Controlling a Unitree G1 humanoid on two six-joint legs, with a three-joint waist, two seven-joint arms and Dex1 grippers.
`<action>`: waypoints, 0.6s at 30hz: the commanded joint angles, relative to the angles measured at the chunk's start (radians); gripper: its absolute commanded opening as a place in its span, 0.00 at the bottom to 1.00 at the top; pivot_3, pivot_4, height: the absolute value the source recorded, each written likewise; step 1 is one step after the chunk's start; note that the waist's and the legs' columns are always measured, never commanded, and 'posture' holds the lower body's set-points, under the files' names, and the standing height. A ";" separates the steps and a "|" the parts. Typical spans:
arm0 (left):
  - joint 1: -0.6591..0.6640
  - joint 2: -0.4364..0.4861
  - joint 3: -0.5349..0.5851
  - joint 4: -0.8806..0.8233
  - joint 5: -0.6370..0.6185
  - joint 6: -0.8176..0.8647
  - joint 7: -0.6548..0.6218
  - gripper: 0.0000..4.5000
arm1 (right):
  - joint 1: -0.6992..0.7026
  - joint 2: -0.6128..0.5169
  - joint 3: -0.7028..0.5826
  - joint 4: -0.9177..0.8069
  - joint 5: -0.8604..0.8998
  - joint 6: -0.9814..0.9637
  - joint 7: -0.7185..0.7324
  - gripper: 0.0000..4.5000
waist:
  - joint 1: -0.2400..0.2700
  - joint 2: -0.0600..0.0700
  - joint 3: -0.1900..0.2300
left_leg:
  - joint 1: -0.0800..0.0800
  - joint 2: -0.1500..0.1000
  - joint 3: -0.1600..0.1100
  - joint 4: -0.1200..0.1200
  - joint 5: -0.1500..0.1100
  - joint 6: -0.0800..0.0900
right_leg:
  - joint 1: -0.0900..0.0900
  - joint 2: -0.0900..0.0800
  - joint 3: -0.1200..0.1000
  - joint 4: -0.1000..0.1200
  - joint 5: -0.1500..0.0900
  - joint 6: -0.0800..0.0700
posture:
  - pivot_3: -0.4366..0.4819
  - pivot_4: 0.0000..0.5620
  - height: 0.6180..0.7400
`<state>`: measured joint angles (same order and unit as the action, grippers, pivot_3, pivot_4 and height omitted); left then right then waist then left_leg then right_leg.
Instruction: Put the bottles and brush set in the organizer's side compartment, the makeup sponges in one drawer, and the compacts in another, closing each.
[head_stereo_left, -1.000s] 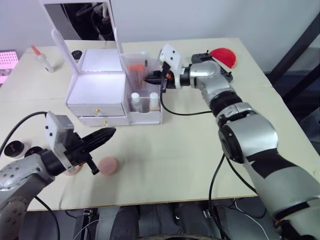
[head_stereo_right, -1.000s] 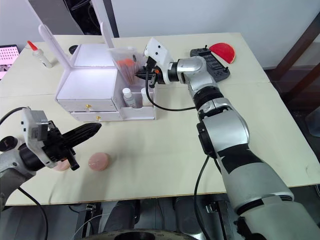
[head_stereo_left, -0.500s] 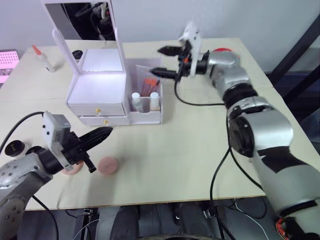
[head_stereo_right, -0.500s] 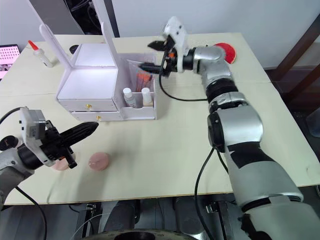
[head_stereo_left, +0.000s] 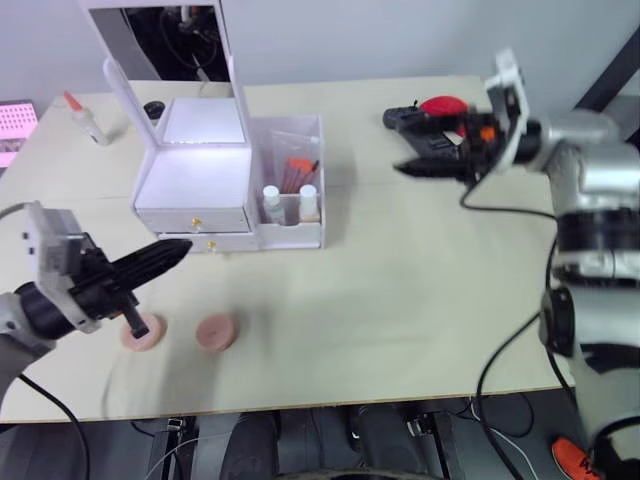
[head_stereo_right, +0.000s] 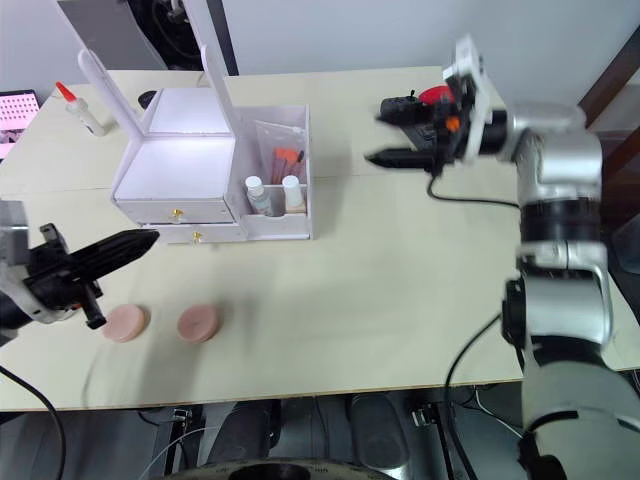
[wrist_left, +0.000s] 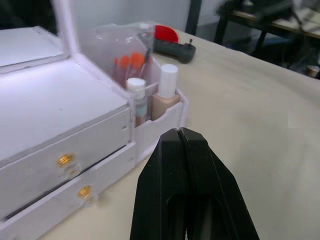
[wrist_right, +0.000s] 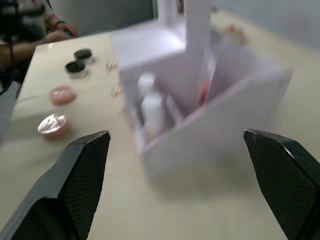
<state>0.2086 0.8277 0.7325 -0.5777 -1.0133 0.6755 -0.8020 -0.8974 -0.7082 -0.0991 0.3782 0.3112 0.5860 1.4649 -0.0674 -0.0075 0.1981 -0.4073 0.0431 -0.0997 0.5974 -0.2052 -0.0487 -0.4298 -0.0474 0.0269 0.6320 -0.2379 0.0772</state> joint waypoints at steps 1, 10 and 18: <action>0.075 0.008 0.123 0.040 0.044 -0.031 -0.046 0.00 | 0.081 -0.021 -0.102 -0.098 0.052 -0.038 -0.103 1.00 | -0.004 0.000 0.000 | 0.001 0.000 0.001 0.000 0.000 0.000 | 0.000 0.000 0.001 0.000 0.000 0.000 | 0.48 0.27 1.00; 0.191 -0.128 0.294 0.389 0.225 -0.246 -0.055 0.00 | 0.308 -0.060 -0.210 0.140 0.012 -0.285 -0.275 1.00 | -0.001 -0.002 -0.001 | 0.005 0.003 0.015 0.001 0.000 0.000 | 0.001 0.000 0.009 -0.001 0.000 0.000 | 0.48 0.27 1.00; 0.230 -0.155 0.380 0.550 0.246 -0.353 -0.049 0.00 | 0.274 -0.122 -0.259 0.444 0.000 -0.512 -0.367 1.00 | -0.004 -0.005 -0.001 | 0.007 0.003 0.024 0.003 -0.001 0.001 | 0.000 0.001 0.018 -0.001 -0.001 0.003 | 0.48 0.27 1.00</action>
<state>0.4355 0.6632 1.0657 -0.0350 -0.7639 0.3517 -0.8579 -0.6052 -0.8113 -0.3320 0.8057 0.3071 0.1152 1.1066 -0.0715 -0.0127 0.1973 -0.3984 0.0459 -0.0752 0.6004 -0.2060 -0.0483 -0.4287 -0.0468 0.0456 0.6310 -0.2386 0.0806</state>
